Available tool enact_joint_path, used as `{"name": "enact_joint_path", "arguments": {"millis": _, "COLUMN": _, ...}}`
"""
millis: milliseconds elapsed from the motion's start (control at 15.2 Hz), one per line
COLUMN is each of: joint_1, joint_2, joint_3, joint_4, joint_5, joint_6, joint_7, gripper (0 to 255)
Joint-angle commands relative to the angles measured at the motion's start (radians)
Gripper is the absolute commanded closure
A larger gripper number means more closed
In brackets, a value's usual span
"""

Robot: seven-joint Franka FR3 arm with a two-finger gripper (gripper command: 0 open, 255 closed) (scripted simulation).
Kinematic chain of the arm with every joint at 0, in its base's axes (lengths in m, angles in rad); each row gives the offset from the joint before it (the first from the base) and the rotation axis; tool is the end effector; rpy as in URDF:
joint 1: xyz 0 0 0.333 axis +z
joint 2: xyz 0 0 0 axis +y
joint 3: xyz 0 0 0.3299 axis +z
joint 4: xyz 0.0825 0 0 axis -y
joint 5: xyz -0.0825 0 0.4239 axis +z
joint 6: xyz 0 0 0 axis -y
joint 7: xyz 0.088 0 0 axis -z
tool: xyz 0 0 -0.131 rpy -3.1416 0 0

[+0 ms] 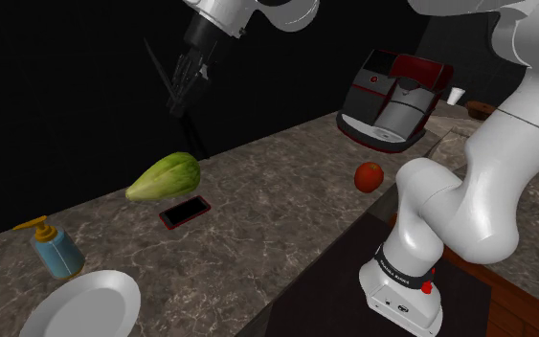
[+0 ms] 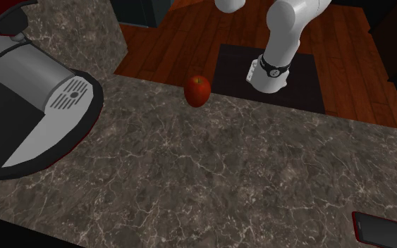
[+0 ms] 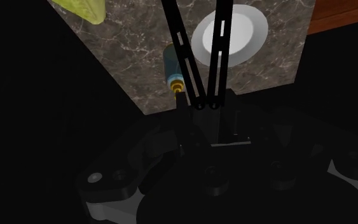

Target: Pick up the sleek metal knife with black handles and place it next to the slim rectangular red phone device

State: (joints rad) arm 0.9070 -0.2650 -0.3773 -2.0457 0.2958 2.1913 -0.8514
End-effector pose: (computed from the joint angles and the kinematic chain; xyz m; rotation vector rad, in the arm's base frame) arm 0.4859 0.2842 0.5731 -2.2504 -1.6204 -0.6192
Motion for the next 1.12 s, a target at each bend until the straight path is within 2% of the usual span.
{"name": "enact_joint_path", "arguments": {"millis": 0, "joint_1": 0.001, "joint_2": 0.002, "joint_3": -0.002, "joint_4": -0.024, "joint_5": 0.006, "joint_6": 0.024, "joint_7": -0.011, "gripper": 255}}
{"name": "enact_joint_path", "arguments": {"millis": 1056, "joint_1": 0.020, "joint_2": 0.043, "joint_3": -0.023, "joint_4": -0.193, "joint_5": 0.086, "joint_6": 0.218, "joint_7": -0.116, "gripper": 255}}
